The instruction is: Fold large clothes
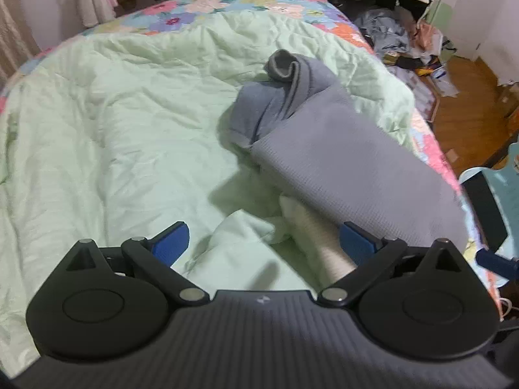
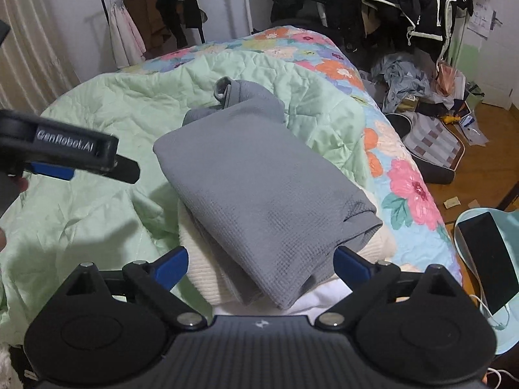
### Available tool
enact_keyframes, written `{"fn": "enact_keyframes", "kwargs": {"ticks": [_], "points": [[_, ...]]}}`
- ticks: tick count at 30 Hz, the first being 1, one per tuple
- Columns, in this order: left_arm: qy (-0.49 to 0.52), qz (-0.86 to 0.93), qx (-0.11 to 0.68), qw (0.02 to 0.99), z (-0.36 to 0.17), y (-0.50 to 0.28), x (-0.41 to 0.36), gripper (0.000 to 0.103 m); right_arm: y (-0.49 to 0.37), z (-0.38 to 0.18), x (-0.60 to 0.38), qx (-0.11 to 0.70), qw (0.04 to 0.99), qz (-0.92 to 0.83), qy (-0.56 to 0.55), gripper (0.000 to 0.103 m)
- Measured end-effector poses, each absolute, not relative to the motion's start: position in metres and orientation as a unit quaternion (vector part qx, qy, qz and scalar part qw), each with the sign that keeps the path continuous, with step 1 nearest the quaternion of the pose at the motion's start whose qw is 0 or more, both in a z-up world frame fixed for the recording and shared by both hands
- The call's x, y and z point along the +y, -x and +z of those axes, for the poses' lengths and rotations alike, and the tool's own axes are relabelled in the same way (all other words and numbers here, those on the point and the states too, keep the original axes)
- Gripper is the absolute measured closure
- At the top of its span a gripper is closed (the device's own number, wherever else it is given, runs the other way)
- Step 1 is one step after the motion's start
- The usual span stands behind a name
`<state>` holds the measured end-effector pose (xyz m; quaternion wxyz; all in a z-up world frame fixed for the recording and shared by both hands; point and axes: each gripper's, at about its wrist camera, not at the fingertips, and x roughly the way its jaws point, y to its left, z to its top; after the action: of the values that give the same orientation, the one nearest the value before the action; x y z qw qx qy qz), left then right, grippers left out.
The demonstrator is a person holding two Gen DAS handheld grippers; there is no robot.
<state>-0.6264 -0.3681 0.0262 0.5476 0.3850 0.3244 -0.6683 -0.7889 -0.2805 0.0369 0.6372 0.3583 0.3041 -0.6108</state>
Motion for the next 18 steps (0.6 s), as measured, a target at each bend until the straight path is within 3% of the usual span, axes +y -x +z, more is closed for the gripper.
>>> {"fn": "enact_keyframes", "kwargs": {"ticks": [18], "points": [[-0.423,-0.680,0.306,0.515,0.011,0.664,-0.331,0.002,0.793,0.022,-0.283,0.327,0.628,-0.606,-0.362,0.005]]}}
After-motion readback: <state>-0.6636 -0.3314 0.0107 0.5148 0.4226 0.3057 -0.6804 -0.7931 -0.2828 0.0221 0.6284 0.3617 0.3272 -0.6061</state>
